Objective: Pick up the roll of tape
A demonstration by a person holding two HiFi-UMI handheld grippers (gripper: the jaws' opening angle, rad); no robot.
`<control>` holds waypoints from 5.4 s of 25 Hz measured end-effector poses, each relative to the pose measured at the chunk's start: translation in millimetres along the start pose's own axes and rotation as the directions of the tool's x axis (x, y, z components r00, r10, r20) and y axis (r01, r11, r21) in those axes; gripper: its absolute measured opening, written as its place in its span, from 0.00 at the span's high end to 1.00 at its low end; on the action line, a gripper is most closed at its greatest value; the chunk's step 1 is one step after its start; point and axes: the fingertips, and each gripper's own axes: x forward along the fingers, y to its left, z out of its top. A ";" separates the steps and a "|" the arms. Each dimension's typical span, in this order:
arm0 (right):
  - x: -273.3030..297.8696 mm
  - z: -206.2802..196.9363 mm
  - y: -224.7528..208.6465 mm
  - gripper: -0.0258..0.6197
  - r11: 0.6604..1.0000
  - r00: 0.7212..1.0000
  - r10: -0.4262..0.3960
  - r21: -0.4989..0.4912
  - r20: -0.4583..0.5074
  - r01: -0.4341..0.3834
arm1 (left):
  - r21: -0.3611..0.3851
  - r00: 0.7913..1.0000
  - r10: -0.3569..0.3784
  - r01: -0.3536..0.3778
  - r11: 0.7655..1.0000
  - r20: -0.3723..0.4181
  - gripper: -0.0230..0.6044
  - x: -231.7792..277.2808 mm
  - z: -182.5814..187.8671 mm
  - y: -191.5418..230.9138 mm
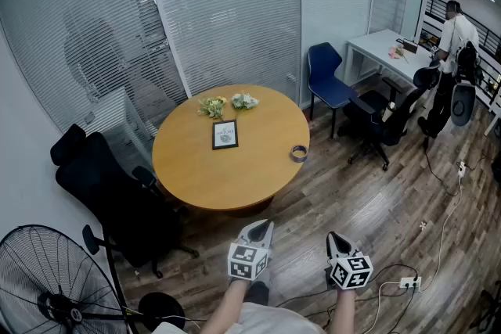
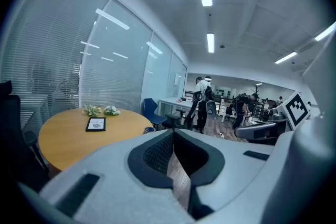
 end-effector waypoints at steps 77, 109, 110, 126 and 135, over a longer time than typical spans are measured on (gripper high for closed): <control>225.7 74.2 -87.5 0.64 0.999 0.997 0.019 0.030 -0.076 -0.017 | -0.123 0.999 0.018 -0.022 0.992 -0.038 0.73 212.5 38.5 156.1; 289.0 116.7 -269.3 0.64 0.977 0.961 0.214 0.038 -0.173 -0.211 | -0.159 0.951 0.300 -0.308 0.938 -0.070 0.73 366.5 69.0 133.6; 292.6 117.2 -265.0 0.64 0.974 0.958 0.226 0.036 -0.179 -0.223 | -0.165 0.948 0.309 -0.317 0.934 -0.075 0.73 363.3 67.1 136.9; 385.8 147.7 -264.9 0.64 0.975 0.953 0.222 0.029 -0.207 -0.221 | -0.198 0.964 0.255 -0.266 0.943 -0.080 0.73 442.6 91.6 203.3; 451.6 171.7 -280.1 0.64 0.984 0.966 0.172 0.077 -0.191 -0.160 | -0.173 0.979 0.165 -0.183 0.968 -0.116 0.73 514.2 108.2 248.7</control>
